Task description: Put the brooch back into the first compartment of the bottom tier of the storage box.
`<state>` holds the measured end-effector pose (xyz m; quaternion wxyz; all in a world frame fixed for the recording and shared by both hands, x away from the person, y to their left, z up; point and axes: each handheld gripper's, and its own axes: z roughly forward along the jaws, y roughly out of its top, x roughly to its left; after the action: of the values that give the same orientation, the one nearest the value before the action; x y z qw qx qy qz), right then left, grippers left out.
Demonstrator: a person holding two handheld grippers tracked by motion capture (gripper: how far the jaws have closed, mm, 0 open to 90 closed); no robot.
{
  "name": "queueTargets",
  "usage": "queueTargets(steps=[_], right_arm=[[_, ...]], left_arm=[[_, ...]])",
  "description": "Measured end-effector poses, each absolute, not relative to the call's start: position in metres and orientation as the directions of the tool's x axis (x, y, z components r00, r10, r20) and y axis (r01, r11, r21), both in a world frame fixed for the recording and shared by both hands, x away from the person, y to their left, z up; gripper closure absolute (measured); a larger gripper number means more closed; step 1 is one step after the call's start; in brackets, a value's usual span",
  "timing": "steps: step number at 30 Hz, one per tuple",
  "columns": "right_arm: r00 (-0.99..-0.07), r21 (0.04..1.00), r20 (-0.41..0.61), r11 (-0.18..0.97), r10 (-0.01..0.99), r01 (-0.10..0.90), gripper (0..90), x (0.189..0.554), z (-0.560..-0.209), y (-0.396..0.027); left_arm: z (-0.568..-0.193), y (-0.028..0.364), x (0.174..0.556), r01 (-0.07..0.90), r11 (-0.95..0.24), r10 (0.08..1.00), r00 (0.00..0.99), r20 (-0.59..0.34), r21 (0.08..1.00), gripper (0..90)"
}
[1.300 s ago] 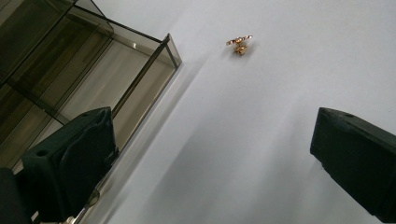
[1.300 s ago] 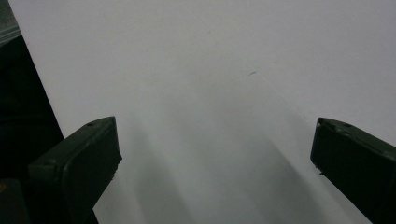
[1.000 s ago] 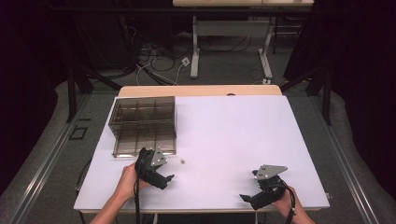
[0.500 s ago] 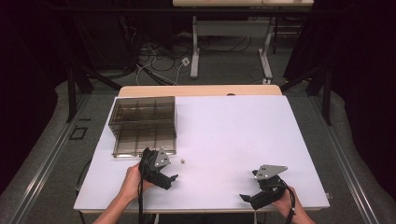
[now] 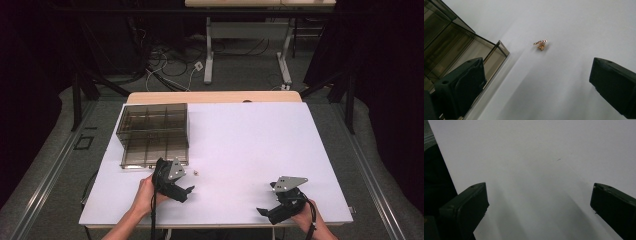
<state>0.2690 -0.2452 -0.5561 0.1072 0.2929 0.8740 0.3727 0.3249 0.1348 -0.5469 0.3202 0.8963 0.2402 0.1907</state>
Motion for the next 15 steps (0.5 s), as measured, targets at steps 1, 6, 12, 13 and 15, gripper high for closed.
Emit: queueTargets(steps=[1, 6, 12, 13, 15], right_arm=[[-0.806, 0.714, 0.032, 0.55, 0.591, 0.432, 0.8, 0.269, -0.556, -0.245], [-0.807, 0.712, 0.031, 0.554, 0.589, 0.432, 0.8, 0.269, -0.556, -0.246], [-0.807, 0.714, 0.032, 0.552, 0.589, 0.431, 0.8, 0.269, -0.557, -0.245], [-0.807, 0.714, 0.031, 0.552, 0.589, 0.43, 0.8, 0.269, -0.557, -0.245], [-0.807, 0.714, 0.031, 0.552, 0.59, 0.431, 0.8, 0.269, -0.556, -0.245]], left_arm=[[-0.547, 0.134, 0.325, 0.303, -0.676, 0.55, 0.814, 0.186, 0.671, 0.2], [-0.547, 0.13, 0.325, 0.293, -0.667, 0.554, 0.809, 0.194, 0.685, 0.4], [-0.546, 0.122, 0.325, 0.288, -0.66, 0.545, 0.82, 0.178, 0.694, 1.5], [-0.547, 0.12, 0.326, 0.284, -0.659, 0.544, 0.82, 0.181, 0.696, 2.5], [-0.549, 0.117, 0.326, 0.28, -0.654, 0.544, 0.82, 0.179, 0.703, 7.0]])
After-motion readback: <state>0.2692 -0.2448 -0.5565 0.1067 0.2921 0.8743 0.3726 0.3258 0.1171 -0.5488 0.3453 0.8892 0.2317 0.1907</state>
